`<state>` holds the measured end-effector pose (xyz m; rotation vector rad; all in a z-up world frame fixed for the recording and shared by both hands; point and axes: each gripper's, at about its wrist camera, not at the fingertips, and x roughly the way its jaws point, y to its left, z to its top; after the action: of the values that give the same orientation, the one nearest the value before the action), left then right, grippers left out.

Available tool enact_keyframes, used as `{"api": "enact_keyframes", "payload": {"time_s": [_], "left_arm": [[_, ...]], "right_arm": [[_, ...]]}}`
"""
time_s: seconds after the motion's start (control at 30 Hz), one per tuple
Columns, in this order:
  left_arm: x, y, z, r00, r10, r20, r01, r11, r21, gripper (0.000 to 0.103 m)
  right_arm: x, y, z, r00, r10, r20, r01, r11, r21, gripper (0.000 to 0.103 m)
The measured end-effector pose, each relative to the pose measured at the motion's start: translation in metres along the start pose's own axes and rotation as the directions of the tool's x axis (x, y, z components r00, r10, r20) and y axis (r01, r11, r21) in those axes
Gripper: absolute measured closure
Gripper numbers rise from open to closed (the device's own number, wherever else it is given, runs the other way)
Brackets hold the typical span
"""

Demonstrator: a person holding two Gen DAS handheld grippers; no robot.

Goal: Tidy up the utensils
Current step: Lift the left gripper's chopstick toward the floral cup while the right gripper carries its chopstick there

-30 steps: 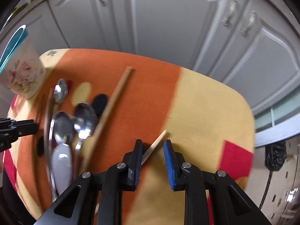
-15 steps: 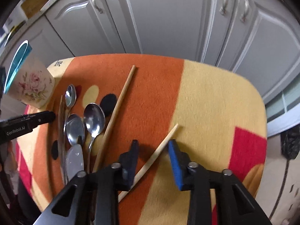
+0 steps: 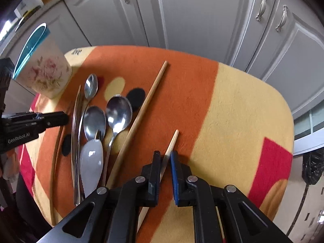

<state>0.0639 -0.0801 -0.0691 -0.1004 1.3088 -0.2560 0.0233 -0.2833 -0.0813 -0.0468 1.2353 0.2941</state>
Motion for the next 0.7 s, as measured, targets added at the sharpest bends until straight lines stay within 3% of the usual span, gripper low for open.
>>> {"api": "enact_keyframes", "payload": {"time_s": [0.17, 0.23, 0.5, 0.7], "left_arm": [[-0.001, -0.002, -0.002, 1.000, -0.005, 0.002, 0.005, 1.000, 0.000, 0.097], [-0.008, -0.003, -0.004, 1.000, -0.026, 0.008, 0.026, 1.000, -0.004, 0.098], [-0.075, -0.004, -0.017, 0.986, -0.095, 0.138, 0.090, 0.995, 0.046, 0.098], [-0.126, -0.005, -0.032, 0.964, -0.148, 0.221, 0.134, 0.988, 0.079, 0.099]], "right_arm": [[0.003, 0.005, -0.005, 1.000, 0.015, 0.025, -0.015, 1.000, 0.014, 0.088], [0.001, 0.004, -0.007, 0.999, 0.014, 0.033, -0.015, 1.000, 0.017, 0.096], [-0.065, 0.005, -0.027, 0.986, 0.064, 0.152, -0.066, 0.998, 0.009, 0.097], [-0.123, 0.017, -0.044, 0.962, 0.107, 0.250, -0.106, 0.994, -0.017, 0.097]]}}
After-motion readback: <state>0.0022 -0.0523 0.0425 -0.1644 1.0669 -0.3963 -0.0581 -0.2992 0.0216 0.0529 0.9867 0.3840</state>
